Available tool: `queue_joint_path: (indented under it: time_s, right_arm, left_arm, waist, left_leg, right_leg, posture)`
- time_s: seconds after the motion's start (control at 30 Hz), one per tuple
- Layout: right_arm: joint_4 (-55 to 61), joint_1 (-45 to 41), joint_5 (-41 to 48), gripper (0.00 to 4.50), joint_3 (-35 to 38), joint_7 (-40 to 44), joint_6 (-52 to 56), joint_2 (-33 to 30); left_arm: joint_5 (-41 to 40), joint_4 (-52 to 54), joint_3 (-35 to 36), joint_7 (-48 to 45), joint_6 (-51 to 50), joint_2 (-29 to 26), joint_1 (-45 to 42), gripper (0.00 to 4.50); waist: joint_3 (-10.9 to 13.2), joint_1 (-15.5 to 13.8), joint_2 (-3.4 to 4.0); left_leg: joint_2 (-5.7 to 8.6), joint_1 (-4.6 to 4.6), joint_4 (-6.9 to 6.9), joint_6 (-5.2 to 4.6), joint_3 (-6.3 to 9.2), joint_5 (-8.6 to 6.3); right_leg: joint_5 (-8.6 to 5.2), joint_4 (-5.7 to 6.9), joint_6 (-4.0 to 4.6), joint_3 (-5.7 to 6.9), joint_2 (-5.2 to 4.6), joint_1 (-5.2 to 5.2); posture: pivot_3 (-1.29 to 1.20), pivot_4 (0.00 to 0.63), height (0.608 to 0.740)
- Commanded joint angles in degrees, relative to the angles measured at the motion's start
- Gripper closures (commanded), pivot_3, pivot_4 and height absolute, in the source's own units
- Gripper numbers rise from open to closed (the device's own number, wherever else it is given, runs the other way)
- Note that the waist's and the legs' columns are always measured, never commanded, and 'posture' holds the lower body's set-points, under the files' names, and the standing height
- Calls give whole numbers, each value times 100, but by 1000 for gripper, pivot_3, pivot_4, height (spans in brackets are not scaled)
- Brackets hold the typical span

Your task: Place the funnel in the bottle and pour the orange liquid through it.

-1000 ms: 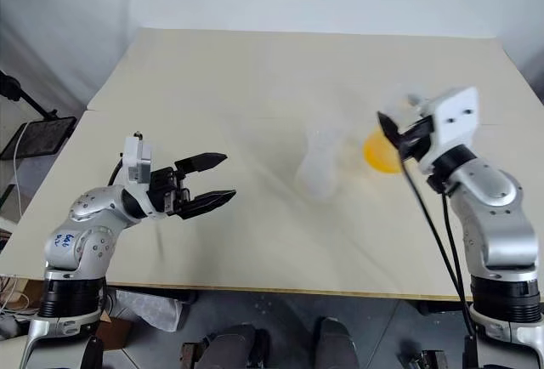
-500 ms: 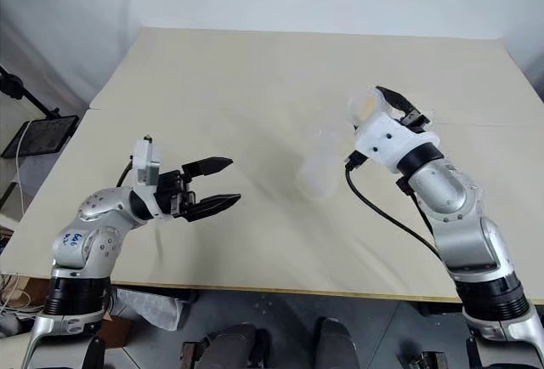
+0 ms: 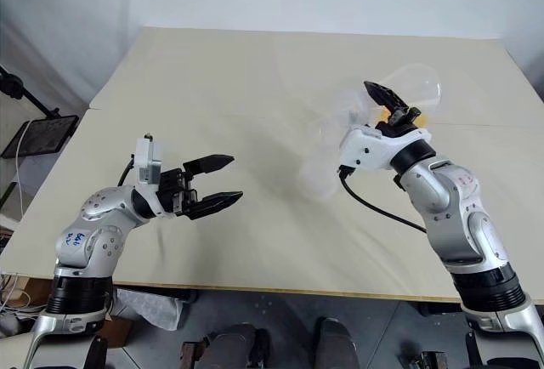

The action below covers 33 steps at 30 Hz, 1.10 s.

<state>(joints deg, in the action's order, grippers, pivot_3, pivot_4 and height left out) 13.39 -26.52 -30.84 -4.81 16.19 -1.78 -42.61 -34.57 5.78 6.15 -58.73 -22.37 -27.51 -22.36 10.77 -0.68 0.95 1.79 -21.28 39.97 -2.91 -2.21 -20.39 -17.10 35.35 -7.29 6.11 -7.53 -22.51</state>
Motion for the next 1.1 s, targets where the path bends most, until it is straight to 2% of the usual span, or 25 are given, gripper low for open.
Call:
queue_joint_path:
  time_s: [0.03,1.1]
  right_arm:
    - [142,-116,-309,1984,127,-257,-164,-5]
    - [-27,-201,-2273,1984,68,-774,-817,-60]
  left_arm:
    - [-16,17,33,26,117,7,-53,0]
    - [-32,16,-32,120,146,120,-125,0]
  waist:
    - [0,0,0]
    - [0,25,0]
  left_leg:
    - [0,0,0,0,0,0]
    - [-2,0,-2,3,0,1]
  right_leg:
    - [0,0,0,0,0,0]
    - [0,-4,0,-1,3,1]
  posture:
    - [0,150,740]
    - [0,150,740]
